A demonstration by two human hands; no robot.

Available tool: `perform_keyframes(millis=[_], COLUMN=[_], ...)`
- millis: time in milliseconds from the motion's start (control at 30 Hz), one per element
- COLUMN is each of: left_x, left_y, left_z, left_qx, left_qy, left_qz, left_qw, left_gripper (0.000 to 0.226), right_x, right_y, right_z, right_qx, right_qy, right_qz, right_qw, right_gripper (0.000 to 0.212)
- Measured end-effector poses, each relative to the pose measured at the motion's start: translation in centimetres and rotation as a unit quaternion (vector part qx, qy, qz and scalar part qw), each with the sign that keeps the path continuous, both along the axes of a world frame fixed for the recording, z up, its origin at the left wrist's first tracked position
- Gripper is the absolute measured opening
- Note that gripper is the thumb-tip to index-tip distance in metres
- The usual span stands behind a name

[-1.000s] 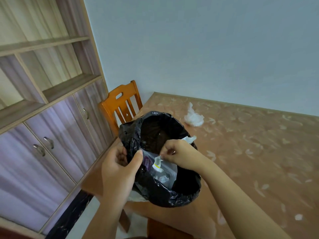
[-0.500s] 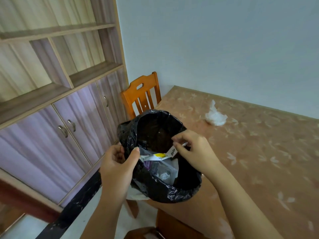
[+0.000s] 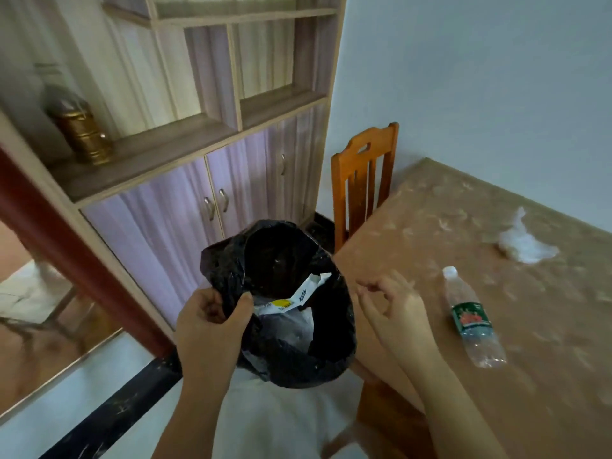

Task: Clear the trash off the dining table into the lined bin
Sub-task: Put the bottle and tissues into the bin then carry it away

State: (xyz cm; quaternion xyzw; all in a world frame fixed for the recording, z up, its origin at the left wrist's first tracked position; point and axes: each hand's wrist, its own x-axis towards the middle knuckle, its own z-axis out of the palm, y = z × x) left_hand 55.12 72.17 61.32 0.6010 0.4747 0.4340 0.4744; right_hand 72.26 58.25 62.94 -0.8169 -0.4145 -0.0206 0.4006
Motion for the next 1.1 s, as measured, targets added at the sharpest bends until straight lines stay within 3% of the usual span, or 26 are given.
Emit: perform_keyframes(millis=[233,467,867,1100], left_x=[-5.7,-4.2,13.4,25.0], left_y=[9.1,13.8,14.9,12.5], left_z=[-1.9,-2.4,-2.3,-0.8], left_qx=[0.015,0.021,0.034,0.044], left_qy=[0.044,0.052,-0.026,-0.055], left_qz=[-0.003,-0.044,-0.223,-0.350], left_qw=[0.999,0.997,0.974,0.934], left_gripper=[0.040,0.026,0.025,0.022], right_x=[-4.7,-4.8,7.9,14.9], right_y=[7.6,10.4,5.8,-0.4], right_z=[-2.7,-3.8,-7.3,-9.4], right_qx=[-0.081,-0.120,-0.076,-0.046], right_qy=[-0.001,0.003,0.059,0.091], right_qz=[-0.030,-0.066,-0.271,-0.423], right_qw=[0.996,0.991,0.958,0.901], right_gripper=[0.009,0.012,0.013,0.022])
